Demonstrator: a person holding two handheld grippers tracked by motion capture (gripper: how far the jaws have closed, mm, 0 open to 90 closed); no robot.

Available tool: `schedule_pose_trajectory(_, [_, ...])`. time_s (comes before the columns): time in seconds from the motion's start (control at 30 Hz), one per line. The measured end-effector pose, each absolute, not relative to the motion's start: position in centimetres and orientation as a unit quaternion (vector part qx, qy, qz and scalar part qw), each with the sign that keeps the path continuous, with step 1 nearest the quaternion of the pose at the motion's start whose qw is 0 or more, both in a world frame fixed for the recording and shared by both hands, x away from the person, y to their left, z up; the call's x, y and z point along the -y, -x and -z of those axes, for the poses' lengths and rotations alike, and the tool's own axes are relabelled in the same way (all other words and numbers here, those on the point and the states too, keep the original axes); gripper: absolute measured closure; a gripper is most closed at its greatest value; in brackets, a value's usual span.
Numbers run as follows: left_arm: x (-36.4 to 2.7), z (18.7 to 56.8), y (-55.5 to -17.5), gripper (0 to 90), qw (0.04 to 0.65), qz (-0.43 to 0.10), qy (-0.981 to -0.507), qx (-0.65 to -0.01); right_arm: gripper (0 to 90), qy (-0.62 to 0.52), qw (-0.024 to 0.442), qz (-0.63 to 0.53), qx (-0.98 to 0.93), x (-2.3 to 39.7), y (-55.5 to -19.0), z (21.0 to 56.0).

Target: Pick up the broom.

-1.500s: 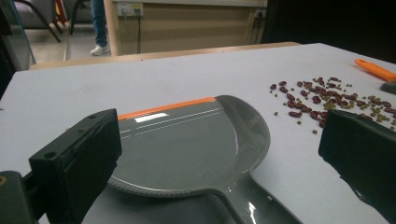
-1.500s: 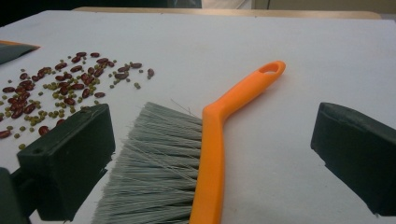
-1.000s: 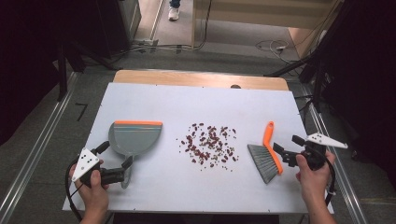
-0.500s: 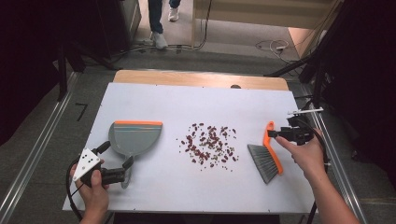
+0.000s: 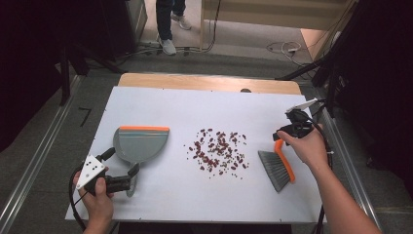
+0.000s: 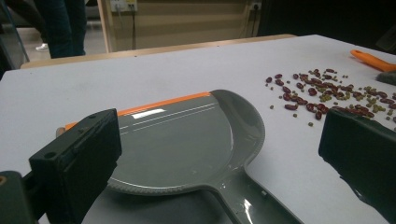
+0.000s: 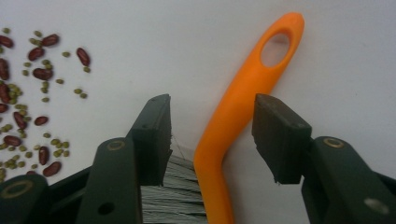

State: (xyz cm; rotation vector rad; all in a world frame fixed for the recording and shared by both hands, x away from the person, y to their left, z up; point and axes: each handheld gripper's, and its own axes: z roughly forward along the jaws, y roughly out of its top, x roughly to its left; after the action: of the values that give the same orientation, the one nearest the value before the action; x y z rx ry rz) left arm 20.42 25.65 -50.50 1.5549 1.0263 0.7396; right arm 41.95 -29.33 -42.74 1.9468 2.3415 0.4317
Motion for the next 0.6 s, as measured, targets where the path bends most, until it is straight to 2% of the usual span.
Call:
schedule_pose_trajectory(0.2, [-25.6,50.5,-20.4,0.0,0.538,-0.312,-0.653,-0.432,52.5,-0.652,0.026,-0.091,-0.752,29.0,-42.6,43.9])
schedule_pose_trajectory(0.4, [-25.6,50.5,-20.4,0.0,0.537,-0.313,-0.653,-0.433,53.0,-0.660,0.014,-0.074,-0.747,28.8,-42.7,44.7])
schedule_pose_trajectory(0.6, [-25.6,50.5,-20.5,0.0,0.536,-0.314,-0.653,-0.433,53.5,-0.670,0.022,-0.055,-0.740,28.6,-42.9,45.2])
